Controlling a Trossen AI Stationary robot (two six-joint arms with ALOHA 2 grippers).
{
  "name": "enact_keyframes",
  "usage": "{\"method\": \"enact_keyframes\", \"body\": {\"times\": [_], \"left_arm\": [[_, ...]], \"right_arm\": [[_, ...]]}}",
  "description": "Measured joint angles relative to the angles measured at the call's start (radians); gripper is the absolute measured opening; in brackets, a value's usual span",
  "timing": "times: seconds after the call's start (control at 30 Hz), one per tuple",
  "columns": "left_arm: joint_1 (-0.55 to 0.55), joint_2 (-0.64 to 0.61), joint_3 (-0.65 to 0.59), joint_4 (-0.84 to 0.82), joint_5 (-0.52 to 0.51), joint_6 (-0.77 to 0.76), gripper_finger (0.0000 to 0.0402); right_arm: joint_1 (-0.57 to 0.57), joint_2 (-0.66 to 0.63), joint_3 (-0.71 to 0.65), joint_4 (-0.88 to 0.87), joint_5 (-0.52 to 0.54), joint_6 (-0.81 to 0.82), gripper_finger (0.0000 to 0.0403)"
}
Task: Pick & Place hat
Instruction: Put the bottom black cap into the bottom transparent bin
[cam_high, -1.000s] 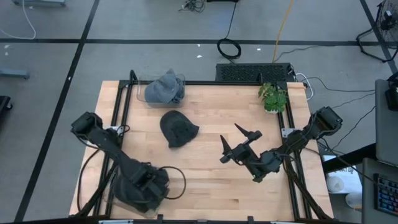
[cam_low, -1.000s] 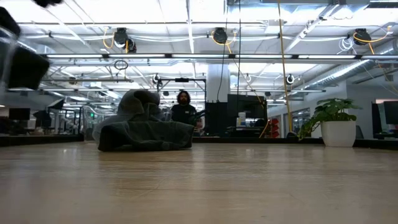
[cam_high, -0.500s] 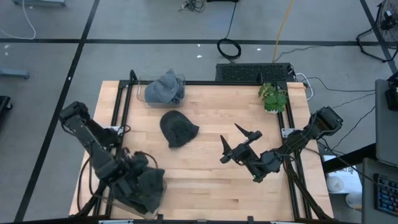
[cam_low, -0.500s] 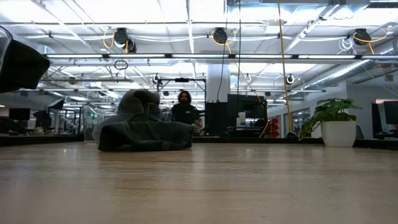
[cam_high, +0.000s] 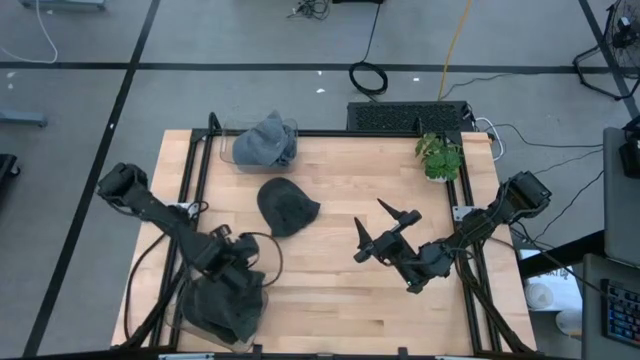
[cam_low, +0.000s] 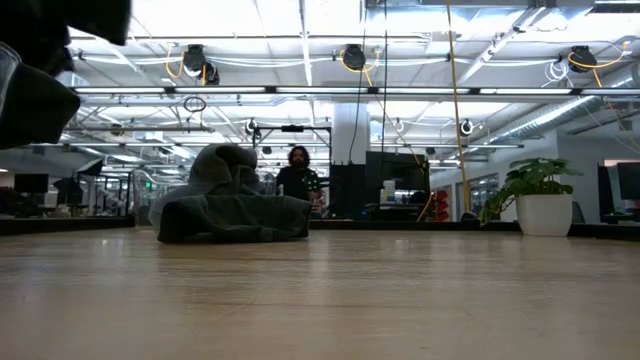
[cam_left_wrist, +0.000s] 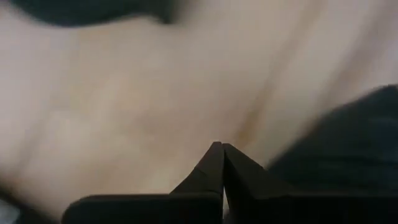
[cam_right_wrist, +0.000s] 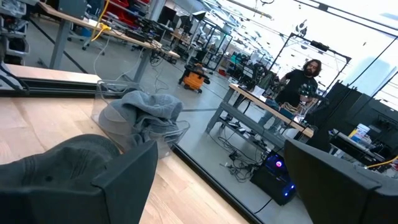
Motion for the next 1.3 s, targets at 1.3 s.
{"method": "enact_keyframes", "body": {"times": [1.3], "left_arm": [[-0.039,-0.012,0.015,0.199,0.342,0.026,0.0006]], "right_arm": [[0.0,0.0,0.0,-0.013,0.002,-0.003,0.0336]]}}
